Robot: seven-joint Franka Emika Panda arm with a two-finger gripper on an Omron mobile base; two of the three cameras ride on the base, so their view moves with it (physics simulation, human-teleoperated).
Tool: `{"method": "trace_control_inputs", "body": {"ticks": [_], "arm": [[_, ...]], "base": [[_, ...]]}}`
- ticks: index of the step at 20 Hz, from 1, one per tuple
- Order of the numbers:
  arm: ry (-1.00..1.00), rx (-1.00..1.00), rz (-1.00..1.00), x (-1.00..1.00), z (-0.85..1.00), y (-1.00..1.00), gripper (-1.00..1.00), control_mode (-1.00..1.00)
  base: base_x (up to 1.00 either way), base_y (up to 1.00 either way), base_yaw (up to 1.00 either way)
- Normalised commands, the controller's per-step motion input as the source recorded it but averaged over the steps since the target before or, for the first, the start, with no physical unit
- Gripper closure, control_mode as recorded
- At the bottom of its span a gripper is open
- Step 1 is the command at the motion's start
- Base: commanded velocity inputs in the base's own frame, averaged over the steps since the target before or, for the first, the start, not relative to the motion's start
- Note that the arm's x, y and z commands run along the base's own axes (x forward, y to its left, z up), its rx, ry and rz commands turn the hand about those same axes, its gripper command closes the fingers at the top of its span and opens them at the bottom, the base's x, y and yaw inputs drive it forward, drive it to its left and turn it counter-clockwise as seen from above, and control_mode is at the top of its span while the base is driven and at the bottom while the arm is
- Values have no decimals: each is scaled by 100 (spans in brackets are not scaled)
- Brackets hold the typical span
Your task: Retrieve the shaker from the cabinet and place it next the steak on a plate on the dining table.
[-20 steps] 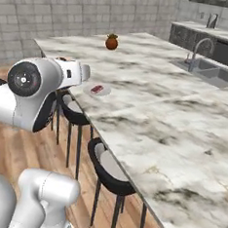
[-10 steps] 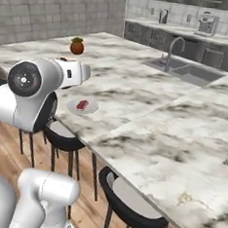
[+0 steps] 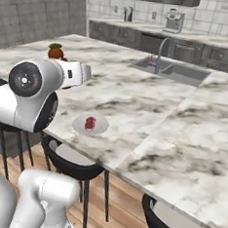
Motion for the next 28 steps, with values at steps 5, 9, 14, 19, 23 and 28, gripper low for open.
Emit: {"method": "trace_control_inputs", "body": {"ticks": [5,9,14,19,23,28], "arm": [[0,0,0,0,0,0,100,100],[0,0,0,0,0,0,100,100],[0,0,0,0,0,0,100,100],[0,0,0,0,0,0,100,100],[0,0,0,0,0,0,100,100],[0,0,0,0,0,0,100,100]], "base": [[63,99,-37],[83,38,-34],[99,-1,-27],[100,-19,-10],[58,0,-3],[9,0,0]]}}
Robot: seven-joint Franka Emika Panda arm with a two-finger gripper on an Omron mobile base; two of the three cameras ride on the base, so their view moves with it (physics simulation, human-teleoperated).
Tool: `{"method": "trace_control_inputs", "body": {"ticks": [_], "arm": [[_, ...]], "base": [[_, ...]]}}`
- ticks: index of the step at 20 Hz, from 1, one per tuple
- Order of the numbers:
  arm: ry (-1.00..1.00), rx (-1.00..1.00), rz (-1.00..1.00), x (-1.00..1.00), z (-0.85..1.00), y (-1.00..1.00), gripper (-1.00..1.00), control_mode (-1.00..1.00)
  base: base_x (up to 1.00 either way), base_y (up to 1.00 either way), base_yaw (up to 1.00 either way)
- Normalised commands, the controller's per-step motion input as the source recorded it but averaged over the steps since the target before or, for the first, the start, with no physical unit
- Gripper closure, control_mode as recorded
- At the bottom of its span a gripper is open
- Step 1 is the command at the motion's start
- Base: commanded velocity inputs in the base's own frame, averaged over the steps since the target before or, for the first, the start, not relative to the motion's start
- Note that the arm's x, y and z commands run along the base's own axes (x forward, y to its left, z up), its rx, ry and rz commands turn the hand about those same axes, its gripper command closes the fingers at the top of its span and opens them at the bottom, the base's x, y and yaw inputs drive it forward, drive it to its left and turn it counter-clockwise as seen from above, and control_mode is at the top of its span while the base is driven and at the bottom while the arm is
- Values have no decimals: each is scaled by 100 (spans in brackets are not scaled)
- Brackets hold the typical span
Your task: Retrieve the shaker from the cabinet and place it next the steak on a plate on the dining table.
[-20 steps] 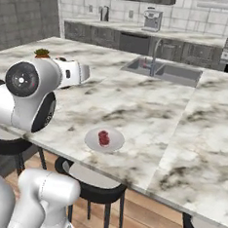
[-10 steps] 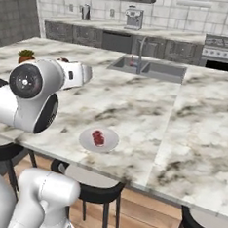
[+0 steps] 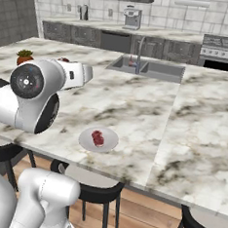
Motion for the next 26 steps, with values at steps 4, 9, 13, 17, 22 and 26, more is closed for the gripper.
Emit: {"method": "trace_control_inputs", "body": {"ticks": [4,9,13,17,22,26], "arm": [[0,0,0,0,0,0,100,100],[0,0,0,0,0,0,100,100],[-3,0,0,1,-3,0,100,-100],[0,0,0,16,-2,-21,100,-100],[11,0,4,30,0,-43,100,-100],[17,-1,12,21,-9,-60,100,-100]], "base": [[0,0,0],[0,0,0],[0,0,0],[0,0,0],[0,0,0],[0,0,0]]}}
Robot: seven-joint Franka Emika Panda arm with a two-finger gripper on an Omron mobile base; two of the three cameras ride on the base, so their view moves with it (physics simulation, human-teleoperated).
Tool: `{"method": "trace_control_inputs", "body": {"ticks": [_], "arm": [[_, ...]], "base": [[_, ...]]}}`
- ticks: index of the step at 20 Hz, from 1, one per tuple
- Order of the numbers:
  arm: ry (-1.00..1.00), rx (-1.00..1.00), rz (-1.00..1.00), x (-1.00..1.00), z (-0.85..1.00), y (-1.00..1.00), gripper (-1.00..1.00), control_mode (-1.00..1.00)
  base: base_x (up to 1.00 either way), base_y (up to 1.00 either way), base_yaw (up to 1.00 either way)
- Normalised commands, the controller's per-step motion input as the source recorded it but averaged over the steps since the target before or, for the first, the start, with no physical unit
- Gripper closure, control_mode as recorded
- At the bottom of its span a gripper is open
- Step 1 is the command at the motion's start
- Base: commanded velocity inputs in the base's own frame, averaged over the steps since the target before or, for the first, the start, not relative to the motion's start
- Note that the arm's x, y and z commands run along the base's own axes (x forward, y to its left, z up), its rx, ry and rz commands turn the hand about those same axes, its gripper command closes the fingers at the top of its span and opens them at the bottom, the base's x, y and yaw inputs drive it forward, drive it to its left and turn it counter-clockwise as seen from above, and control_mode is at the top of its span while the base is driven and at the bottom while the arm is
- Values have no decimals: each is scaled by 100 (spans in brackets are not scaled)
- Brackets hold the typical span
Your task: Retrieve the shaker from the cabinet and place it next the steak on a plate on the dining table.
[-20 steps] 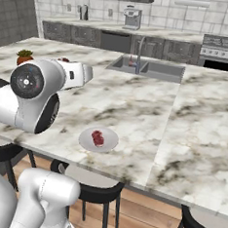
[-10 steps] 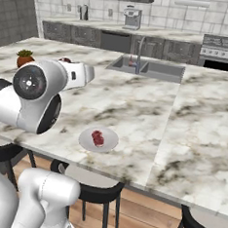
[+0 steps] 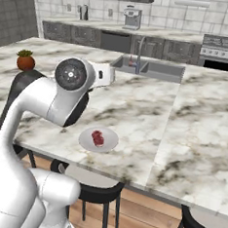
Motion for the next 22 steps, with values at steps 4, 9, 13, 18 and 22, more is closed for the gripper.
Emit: {"method": "trace_control_inputs", "body": {"ticks": [4,9,13,18,22], "arm": [[8,-2,24,2,-24,-66,100,-100],[-4,0,21,1,-21,-33,100,-100],[-4,1,12,6,-20,-8,100,-100],[-4,0,22,8,-39,0,100,-100],[-16,0,28,1,-48,0,100,-100]], "base": [[0,0,0],[0,0,0],[0,0,0],[0,0,0],[0,0,0]]}}
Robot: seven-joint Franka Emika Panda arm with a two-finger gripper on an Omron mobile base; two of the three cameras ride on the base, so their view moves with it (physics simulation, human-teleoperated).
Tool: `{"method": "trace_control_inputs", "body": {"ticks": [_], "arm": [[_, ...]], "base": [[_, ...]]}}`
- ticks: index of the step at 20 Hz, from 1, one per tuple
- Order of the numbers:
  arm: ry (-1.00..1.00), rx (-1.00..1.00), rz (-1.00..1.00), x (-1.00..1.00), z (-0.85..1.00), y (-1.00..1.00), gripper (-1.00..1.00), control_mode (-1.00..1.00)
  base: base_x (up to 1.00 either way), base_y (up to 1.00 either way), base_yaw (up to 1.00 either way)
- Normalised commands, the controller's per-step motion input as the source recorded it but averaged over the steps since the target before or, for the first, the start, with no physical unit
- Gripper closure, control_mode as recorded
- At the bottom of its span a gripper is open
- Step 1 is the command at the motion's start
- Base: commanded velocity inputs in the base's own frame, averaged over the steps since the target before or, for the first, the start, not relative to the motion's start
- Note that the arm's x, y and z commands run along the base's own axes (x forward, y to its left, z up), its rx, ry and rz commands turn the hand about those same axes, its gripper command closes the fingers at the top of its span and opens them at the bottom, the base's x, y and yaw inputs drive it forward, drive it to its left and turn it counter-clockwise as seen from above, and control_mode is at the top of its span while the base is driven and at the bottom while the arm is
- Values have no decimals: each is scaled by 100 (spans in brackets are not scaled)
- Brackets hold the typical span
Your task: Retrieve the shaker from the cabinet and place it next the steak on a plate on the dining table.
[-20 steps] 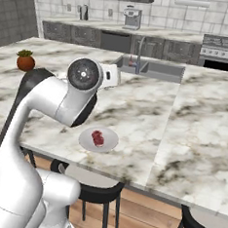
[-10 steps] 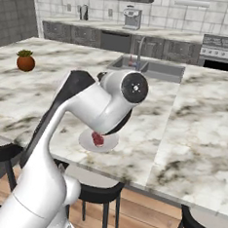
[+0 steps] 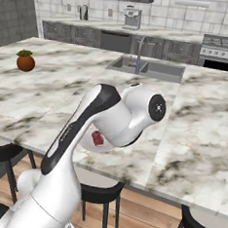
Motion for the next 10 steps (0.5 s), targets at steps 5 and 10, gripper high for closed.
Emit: {"method": "trace_control_inputs", "body": {"ticks": [5,10], "arm": [[-21,0,23,0,-36,0,100,-100],[-14,-1,3,7,-30,0,100,-100]], "base": [[0,0,0],[0,0,0]]}}
